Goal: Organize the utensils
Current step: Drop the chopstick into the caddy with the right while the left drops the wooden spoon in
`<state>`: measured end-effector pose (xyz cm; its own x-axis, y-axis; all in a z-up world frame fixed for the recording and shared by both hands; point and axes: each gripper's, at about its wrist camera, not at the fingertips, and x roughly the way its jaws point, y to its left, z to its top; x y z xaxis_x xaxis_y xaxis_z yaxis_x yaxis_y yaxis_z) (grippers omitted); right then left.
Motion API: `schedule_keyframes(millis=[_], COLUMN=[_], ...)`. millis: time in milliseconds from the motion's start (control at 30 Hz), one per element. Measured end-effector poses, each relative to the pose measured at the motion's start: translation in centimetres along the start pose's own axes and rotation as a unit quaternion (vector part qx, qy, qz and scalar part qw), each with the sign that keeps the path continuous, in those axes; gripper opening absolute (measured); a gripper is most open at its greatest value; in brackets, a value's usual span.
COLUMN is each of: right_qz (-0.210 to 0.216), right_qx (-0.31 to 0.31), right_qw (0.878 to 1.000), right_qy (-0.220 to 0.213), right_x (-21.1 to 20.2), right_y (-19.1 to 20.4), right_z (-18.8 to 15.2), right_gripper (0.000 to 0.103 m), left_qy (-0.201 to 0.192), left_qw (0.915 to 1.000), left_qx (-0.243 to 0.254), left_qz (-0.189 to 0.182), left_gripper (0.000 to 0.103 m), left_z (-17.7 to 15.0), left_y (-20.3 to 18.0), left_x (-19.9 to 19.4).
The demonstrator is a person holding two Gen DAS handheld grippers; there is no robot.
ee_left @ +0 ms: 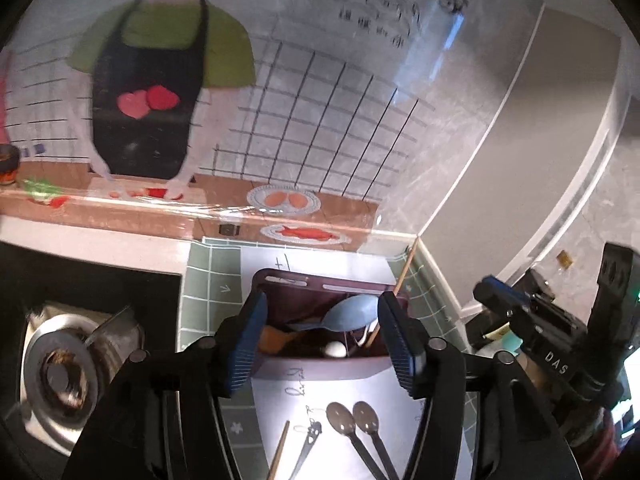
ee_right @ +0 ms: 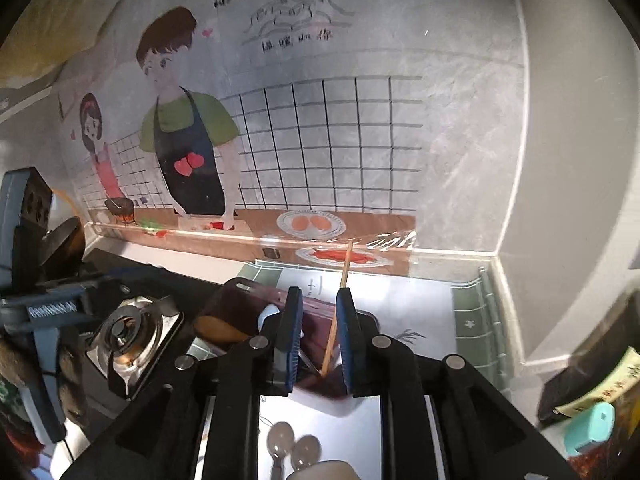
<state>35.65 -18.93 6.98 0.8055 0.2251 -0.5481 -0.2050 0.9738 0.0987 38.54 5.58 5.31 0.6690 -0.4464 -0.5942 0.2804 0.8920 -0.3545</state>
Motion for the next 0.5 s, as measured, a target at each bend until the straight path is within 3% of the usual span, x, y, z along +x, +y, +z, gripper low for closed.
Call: schedule_keyframes(millis=[200,333,500], right_qz=[0.002,0.003,0.025], right_qx=[-0.022,-0.028,-0.009], right_qw=[0.998,0.992,0.983], right_qy=[0.059,0.123,0.18], right_x=[-1.3,0.3,2.6], right_y=[0.4,0.8,1.0], right_z=[-5.6,-10.9,-14.9], right_gripper=[0.022,0.022,0.022], left_qy=[-0.016,0.031,0.069], left_qw=[0.9988,0.996,0.9892], left_qx=[-0.011,-0.029,-0.077], left_qz=[0.045,0.078,0.103], left_gripper=[0.066,0.066,0.066], left_z=[-5.5,-11.2,-16.4], left_y=[0.3,1.6,3.7], left_x=[-3.6,-3.5,-3.5])
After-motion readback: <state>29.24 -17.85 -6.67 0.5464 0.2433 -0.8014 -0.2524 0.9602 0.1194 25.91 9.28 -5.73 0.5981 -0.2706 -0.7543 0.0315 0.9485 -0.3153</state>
